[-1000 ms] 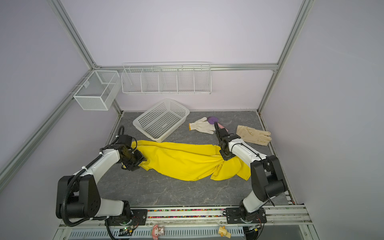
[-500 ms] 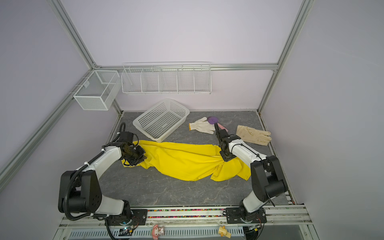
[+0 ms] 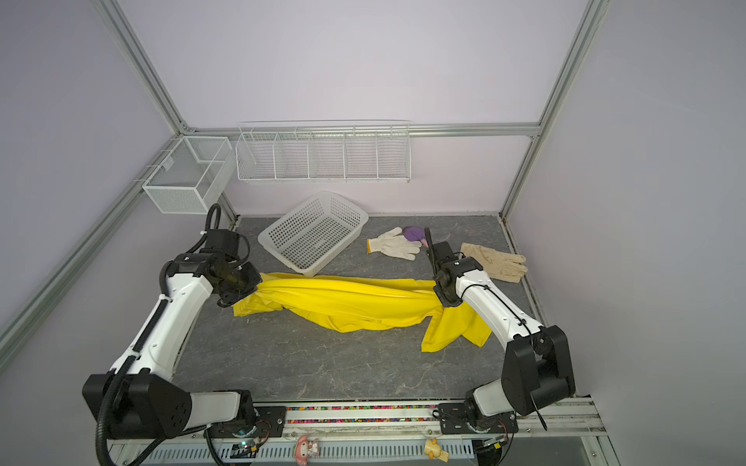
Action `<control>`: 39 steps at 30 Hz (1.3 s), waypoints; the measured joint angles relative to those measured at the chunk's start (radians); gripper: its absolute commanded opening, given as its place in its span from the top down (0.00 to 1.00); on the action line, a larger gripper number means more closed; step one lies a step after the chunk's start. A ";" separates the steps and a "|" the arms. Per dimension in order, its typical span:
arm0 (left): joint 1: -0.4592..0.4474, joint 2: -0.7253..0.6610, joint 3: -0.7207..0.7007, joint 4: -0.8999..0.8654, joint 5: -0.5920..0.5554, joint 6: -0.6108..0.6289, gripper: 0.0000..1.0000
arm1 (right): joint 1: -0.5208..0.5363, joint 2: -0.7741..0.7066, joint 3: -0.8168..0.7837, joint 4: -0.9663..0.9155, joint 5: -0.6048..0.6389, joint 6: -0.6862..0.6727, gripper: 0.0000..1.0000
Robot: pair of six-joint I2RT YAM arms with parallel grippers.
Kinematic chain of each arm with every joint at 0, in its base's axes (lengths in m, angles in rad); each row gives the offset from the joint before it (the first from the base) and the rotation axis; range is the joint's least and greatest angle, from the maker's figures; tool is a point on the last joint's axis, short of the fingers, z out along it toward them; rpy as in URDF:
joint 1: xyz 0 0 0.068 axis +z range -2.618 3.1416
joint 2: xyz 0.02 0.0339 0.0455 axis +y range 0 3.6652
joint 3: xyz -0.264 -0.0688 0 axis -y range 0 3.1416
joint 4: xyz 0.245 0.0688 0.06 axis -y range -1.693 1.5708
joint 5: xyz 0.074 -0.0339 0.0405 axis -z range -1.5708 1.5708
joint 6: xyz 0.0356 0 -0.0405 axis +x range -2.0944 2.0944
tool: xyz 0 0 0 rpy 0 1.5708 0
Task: Fold and stack the trousers
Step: Flatten out the trousers at the center of the table.
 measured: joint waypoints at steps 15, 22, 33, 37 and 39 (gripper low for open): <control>-0.005 0.084 -0.053 -0.053 -0.163 0.058 1.00 | 0.012 0.311 0.206 0.037 -0.050 -0.097 0.53; -0.005 0.190 0.007 -0.042 -0.238 0.059 1.00 | 0.008 0.231 0.204 0.030 -0.087 -0.048 0.41; -0.003 0.262 0.053 -0.038 -0.326 0.084 1.00 | 0.074 -0.152 0.016 -0.153 -0.320 -0.072 0.40; 0.007 0.280 0.092 -0.037 -0.348 0.103 1.00 | 0.090 -0.124 -0.050 -0.151 -0.211 -0.174 0.37; 0.011 0.282 0.108 -0.037 -0.353 0.110 1.00 | 0.058 -0.103 -0.061 -0.164 -0.189 -0.182 0.36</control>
